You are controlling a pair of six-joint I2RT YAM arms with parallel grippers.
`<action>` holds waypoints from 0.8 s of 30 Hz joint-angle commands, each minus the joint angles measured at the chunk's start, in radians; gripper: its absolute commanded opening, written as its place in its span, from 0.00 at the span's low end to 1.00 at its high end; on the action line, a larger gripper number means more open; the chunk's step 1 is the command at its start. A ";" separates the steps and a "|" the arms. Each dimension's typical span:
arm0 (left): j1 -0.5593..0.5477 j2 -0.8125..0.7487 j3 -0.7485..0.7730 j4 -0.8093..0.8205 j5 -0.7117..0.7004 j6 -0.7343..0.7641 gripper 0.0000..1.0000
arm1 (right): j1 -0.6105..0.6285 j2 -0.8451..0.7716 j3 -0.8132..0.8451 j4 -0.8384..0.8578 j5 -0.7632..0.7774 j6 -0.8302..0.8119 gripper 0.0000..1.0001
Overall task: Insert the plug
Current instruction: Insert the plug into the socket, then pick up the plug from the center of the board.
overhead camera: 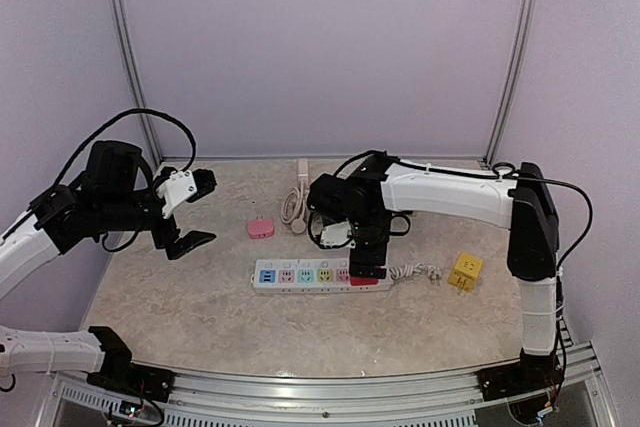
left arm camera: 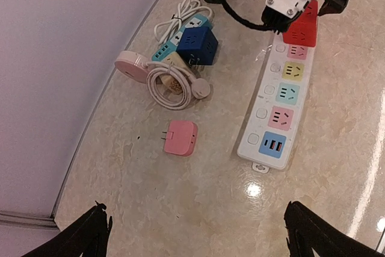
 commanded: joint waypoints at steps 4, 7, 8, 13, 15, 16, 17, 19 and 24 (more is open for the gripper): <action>-0.010 -0.037 -0.021 0.011 0.003 -0.005 0.99 | -0.064 -0.533 -0.329 0.397 -0.016 0.285 1.00; -0.021 -0.045 -0.035 0.021 0.000 -0.008 0.99 | -0.150 -0.739 -0.548 0.519 0.114 0.558 1.00; -0.026 -0.048 -0.039 0.026 -0.002 -0.012 0.99 | -0.192 -0.807 -0.611 0.521 0.193 0.680 1.00; -0.067 -0.066 -0.075 0.048 -0.023 -0.028 0.99 | -0.475 -1.019 -0.880 0.533 0.048 1.005 1.00; -0.077 -0.074 -0.086 0.048 -0.027 -0.036 0.99 | -0.562 -1.010 -0.930 0.523 -0.030 1.053 1.00; -0.080 -0.078 -0.092 0.053 -0.028 -0.043 0.99 | -0.597 -0.987 -0.945 0.507 -0.031 1.073 1.00; -0.082 -0.084 -0.099 0.059 -0.030 -0.049 0.99 | -0.626 -0.960 -0.953 0.493 -0.038 1.087 1.00; -0.082 -0.095 -0.111 0.070 -0.035 -0.062 0.99 | -0.681 -0.897 -0.967 0.493 -0.070 1.092 0.99; -0.080 -0.121 -0.130 0.068 -0.043 -0.067 0.99 | -0.697 -0.769 -0.979 0.603 -0.226 1.065 0.92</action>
